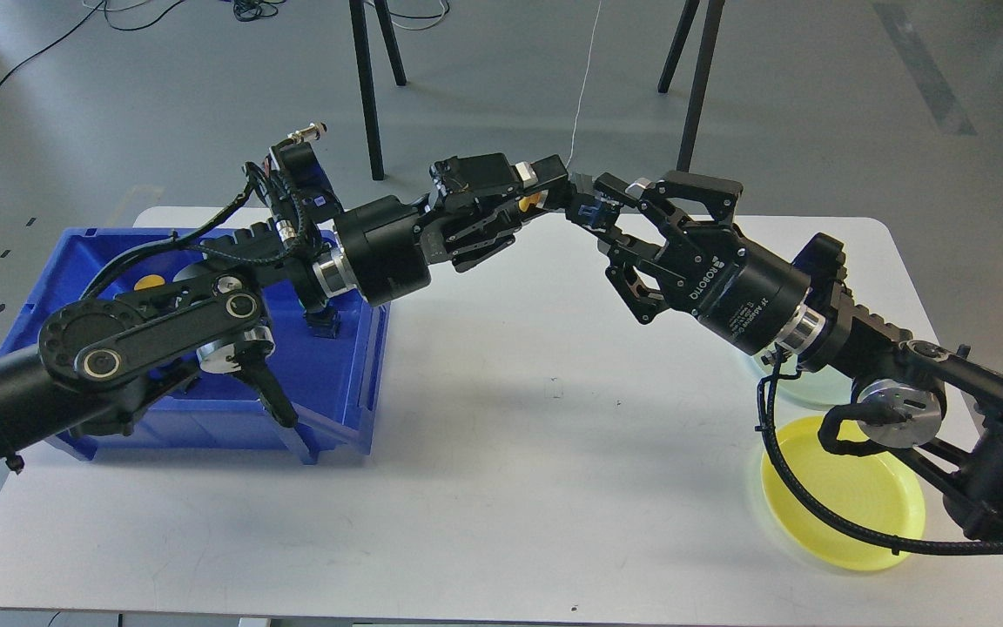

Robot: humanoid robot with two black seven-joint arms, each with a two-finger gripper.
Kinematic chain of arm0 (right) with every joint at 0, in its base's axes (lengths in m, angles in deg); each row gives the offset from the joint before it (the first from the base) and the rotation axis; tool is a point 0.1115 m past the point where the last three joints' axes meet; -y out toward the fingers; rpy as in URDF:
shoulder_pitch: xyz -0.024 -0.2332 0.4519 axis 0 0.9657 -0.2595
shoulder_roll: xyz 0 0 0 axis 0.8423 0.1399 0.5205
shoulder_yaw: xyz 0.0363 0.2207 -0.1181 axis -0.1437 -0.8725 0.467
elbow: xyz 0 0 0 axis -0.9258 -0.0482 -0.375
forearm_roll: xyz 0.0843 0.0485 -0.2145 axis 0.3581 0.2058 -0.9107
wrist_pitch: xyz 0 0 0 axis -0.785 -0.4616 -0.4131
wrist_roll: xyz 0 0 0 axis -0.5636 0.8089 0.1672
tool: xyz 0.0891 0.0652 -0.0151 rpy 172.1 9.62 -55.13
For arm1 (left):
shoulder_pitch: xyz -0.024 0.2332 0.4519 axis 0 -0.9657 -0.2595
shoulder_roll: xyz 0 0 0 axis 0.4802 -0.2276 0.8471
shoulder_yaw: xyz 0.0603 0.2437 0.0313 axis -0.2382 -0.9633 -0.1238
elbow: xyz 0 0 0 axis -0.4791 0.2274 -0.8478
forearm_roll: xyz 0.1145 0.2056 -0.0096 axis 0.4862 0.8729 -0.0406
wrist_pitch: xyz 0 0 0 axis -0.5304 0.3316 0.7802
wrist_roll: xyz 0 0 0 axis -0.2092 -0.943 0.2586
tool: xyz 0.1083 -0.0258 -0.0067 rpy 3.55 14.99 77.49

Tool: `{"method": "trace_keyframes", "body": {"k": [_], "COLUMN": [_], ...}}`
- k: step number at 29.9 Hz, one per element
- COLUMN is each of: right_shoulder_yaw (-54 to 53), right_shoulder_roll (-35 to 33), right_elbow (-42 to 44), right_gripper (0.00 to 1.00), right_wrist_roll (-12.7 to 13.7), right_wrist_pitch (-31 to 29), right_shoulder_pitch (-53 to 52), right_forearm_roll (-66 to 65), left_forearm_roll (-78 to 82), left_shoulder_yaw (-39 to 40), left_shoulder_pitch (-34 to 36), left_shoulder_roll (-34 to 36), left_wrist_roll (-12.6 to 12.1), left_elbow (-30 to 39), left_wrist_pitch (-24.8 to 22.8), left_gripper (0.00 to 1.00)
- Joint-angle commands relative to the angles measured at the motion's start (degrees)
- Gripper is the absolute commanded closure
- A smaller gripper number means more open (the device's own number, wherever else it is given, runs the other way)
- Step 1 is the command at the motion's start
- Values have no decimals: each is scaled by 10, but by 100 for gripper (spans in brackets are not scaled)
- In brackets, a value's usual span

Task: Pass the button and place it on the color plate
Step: 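Close the right gripper on the button and release the left gripper, then carry the button with the right gripper and drop it on the yellow plate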

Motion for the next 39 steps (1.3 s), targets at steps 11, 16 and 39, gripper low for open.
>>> {"method": "trace_keyframes", "body": {"k": [11,16,39], "right_shoulder_yaw": [-3,-64,-343], "right_shoulder_roll": [-41,-87,-15], "right_elbow": [-5,-8,-25], "right_gripper": [95,96,96], "right_wrist_roll": [3,0,1], "right_wrist_pitch": [0,0,91], "right_shoulder_pitch": [9,79,674], "right_forearm_roll": [1,8,195], "left_forearm_roll": [-16,-17,-75], "left_shoulder_yaw": [11,11,13], "left_shoulder_pitch": [-10,-10,-4], "left_shoulder_roll": [-8,-9,-1], "left_wrist_roll": [0,0,0], "left_elbow": [-3,-5,-37], "left_wrist_pitch": [11,12,-30], "left_gripper": [19,9,1]}}
